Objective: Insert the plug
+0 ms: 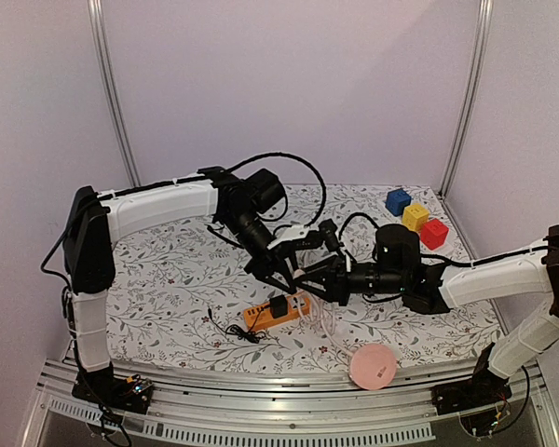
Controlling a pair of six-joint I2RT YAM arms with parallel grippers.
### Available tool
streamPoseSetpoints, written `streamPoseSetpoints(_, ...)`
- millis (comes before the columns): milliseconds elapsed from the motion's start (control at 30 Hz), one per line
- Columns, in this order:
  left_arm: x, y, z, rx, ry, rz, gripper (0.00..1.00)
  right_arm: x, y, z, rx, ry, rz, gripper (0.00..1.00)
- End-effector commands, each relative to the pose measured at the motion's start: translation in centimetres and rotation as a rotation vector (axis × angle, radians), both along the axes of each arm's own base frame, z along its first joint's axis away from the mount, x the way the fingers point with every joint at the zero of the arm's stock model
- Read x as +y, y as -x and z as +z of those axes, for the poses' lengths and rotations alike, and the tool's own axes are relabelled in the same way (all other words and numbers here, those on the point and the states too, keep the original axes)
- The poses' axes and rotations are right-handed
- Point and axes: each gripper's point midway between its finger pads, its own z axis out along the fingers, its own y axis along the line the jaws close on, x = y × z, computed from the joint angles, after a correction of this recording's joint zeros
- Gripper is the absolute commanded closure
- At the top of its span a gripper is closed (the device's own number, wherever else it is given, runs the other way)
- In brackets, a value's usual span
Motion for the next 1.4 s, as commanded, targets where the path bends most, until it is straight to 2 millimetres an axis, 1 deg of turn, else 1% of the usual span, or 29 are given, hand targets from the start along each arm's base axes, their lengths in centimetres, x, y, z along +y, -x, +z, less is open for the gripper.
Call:
streamPoseSetpoints(0,-1.4,0.0,1.1,-0.016,0.064,-0.028,1.00,-0.7,-0.1,-1.0,0.056,0.023,-0.050,1.00)
streamPoseSetpoints(133,-1.3,-0.1,0.5,-0.009,0.054,-0.026,1.00,-1.5,-0.9,-1.8,0.082,0.060,-0.122,1.00)
streamPoseSetpoints(167,-1.3,-0.2,0.2,-0.006,0.048,-0.026,0.93,-1.6,-1.1,-2.0,0.094,0.066,-0.141,1.00)
streamPoseSetpoints(200,-1.3,-0.3,0.0,-0.003,0.043,-0.023,0.77,-1.8,-1.2,-2.3,0.105,0.072,-0.154,1.00)
streamPoseSetpoints(233,-1.3,-0.5,-0.3,0.002,0.037,-0.016,0.47,-1.9,-1.3,-2.6,0.122,0.080,-0.168,1.00)
streamPoseSetpoints(267,-1.3,-0.7,-0.5,0.006,0.028,-0.008,0.34,-2.0,-1.4,-2.9,0.141,0.089,-0.184,1.00)
streamPoseSetpoints(300,-1.2,-0.9,-0.6,0.006,0.022,0.000,0.26,-2.3,-1.5,-3.4,0.151,0.106,-0.203,1.00)
streamPoseSetpoints(367,-0.8,-1.0,-0.7,-0.001,0.017,0.005,0.17,-3.0,-1.6,-4.3,0.168,0.140,-0.245,1.00)
streamPoseSetpoints(400,-0.6,-1.1,-0.5,-0.009,0.019,0.008,0.07,-3.4,-1.7,-4.8,0.181,0.157,-0.272,1.00)
streamPoseSetpoints(433,-0.3,-1.2,-0.3,-0.018,0.020,0.013,0.05,-3.9,-1.8,-5.3,0.192,0.175,-0.296,1.00)
streamPoseSetpoints(467,0.1,-1.4,-0.2,-0.025,0.018,0.021,0.04,-4.5,-1.7,-5.9,0.211,0.207,-0.324,1.00)
streamPoseSetpoints(500,0.5,-1.7,0.1,-0.033,0.015,0.033,0.04,-4.9,-1.5,-6.1,0.223,0.232,-0.347,1.00)
streamPoseSetpoints(567,1.6,-2.6,-0.1,-0.044,-0.014,0.074,0.04,-5.2,-0.7,-6.3,0.222,0.291,-0.365,1.00)
streamPoseSetpoints(600,2.3,-3.2,-0.5,-0.058,-0.036,0.100,0.05,-5.4,-0.7,-6.3,0.215,0.313,-0.389,1.00)
streamPoseSetpoints(667,4.0,-4.5,-1.8,-0.086,-0.094,0.170,0.07,-5.3,-0.5,-6.2,0.232,0.320,-0.420,1.00)
streamPoseSetpoints(700,5.1,-5.0,-2.6,-0.096,-0.122,0.205,0.09,-5.1,-0.7,-6.2,0.249,0.313,-0.436,1.00)
streamPoseSetpoints(733,6.2,-5.3,-3.6,-0.099,-0.150,0.236,0.10,-4.9,-0.9,-6.8,0.272,0.326,-0.460,1.00)
streamPoseSetpoints(800,8.6,-5.5,-5.2,-0.094,-0.199,0.284,0.13,-4.0,-1.7,-7.3,0.273,0.359,-0.494,1.00)
streamPoseSetpoints(833,9.7,-5.6,-5.8,-0.087,-0.213,0.313,0.15,-3.3,-2.0,-8.4,0.281,0.397,-0.496,1.00)
streamPoseSetpoints(867,10.6,-5.8,-6.3,-0.072,-0.220,0.346,0.18,-2.4,-2.4,-8.3,0.280,0.399,-0.489,1.00)
streamPoseSetpoints(900,11.4,-5.9,-6.9,-0.054,-0.226,0.375,0.22,-2.0,-2.4,-9.3,0.291,0.441,-0.484,1.00)
streamPoseSetpoints(933,12.1,-5.9,-7.3,-0.038,-0.236,0.401,0.27,-1.6,-2.6,-9.5,0.293,0.464,-0.486,1.00)
streamPoseSetpoints(967,12.7,-5.8,-8.0,-0.031,-0.249,0.419,0.31,-1.4,-2.7,-10.3,0.293,0.496,-0.488,1.00)
streamPoseSetpoints(1000,13.1,-5.7,-8.6,-0.028,-0.262,0.430,0.34,-1.2,-2.8,-10.5,0.290,0.512,-0.492,1.00)
streamPoseSetpoints(1067,13.5,-5.1,-9.8,-0.017,-0.274,0.432,0.37,-1.4,-3.3,-11.3,0.283,0.552,-0.515,1.00)
streamPoseSetpoints(1167,13.5,-4.2,-11.1,0.028,-0.283,0.440,0.39,-1.6,-3.6,-11.7,0.283,0.588,-0.542,1.00)
streamPoseSetpoints(1267,13.5,-4.2,-11.5,0.043,-0.307,0.448,0.40,-2.0,-3.7,-12.6,0.294,0.629,-0.558,1.00)
streamPoseSetpoints(1367,13.2,-4.1,-11.2,0.046,-0.296,0.440,0.40,-1.9,-3.6,-13.8,0.313,0.657,-0.562,1.00)
